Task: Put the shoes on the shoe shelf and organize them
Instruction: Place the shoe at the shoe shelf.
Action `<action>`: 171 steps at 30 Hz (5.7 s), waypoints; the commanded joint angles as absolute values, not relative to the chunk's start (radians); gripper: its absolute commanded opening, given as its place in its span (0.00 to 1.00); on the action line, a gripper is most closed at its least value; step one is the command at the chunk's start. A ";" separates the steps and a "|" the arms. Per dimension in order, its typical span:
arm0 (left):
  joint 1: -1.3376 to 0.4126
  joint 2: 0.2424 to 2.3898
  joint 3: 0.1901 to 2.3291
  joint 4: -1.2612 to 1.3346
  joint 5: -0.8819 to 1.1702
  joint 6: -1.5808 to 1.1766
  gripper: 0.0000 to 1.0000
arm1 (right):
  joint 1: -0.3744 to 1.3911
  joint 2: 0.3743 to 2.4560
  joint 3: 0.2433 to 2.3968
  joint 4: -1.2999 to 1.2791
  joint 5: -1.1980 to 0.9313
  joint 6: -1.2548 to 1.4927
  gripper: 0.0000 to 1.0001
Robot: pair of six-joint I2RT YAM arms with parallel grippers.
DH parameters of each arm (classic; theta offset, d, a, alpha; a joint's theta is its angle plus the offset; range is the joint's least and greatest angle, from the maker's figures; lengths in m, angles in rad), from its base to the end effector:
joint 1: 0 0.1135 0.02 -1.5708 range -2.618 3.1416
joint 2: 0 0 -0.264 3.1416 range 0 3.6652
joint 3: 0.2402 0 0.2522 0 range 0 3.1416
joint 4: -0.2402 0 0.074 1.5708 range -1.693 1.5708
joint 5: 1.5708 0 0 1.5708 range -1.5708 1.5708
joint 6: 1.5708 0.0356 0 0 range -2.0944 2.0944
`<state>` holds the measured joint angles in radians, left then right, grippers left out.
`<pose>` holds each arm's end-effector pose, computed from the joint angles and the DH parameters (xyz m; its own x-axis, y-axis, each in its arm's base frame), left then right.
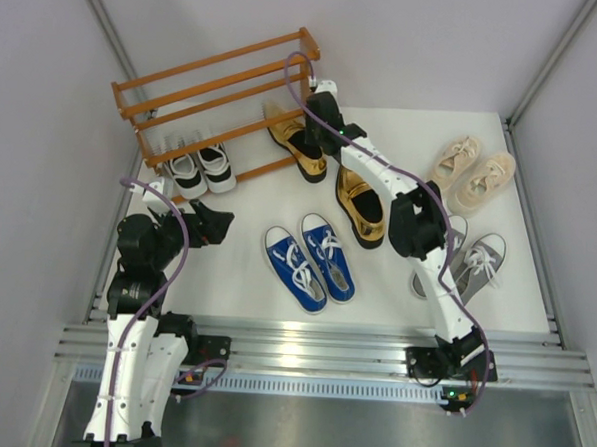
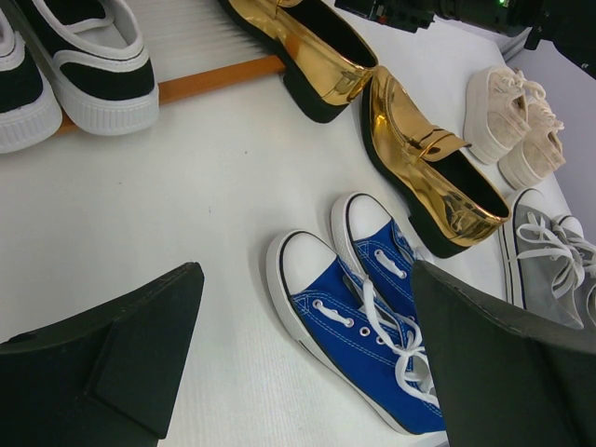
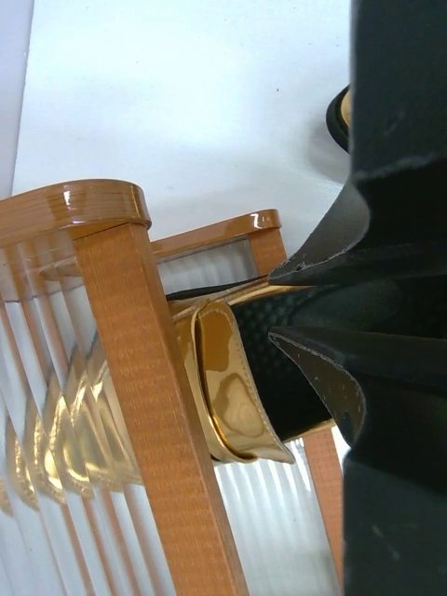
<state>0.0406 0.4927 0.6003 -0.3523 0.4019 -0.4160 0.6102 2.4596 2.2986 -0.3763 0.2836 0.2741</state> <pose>0.1285 -0.0087 0.2985 -0.3596 -0.3868 -0.8492 0.2149 0.8513 -0.4787 0.4723 0.3181 0.2445 -0.4994 -0.0321 -0.8658 -0.2264 0.9694 0.0947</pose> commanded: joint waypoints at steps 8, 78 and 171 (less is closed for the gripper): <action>0.043 0.477 0.614 -0.319 0.400 -0.402 0.98 | 0.629 2.335 2.261 -0.339 0.223 0.282 0.30; 0.043 0.462 0.600 -0.299 0.422 -0.400 0.98 | 0.592 2.266 1.847 -0.109 -0.031 -0.015 0.34; 0.043 0.446 0.594 -0.287 0.436 -0.399 0.98 | 0.652 2.387 2.056 -0.126 0.236 0.081 0.21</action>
<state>0.0406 0.4553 0.5999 -0.3447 0.4225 -0.4156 0.6643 2.3875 2.0418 -0.2237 0.2028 0.0940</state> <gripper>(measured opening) 0.983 0.650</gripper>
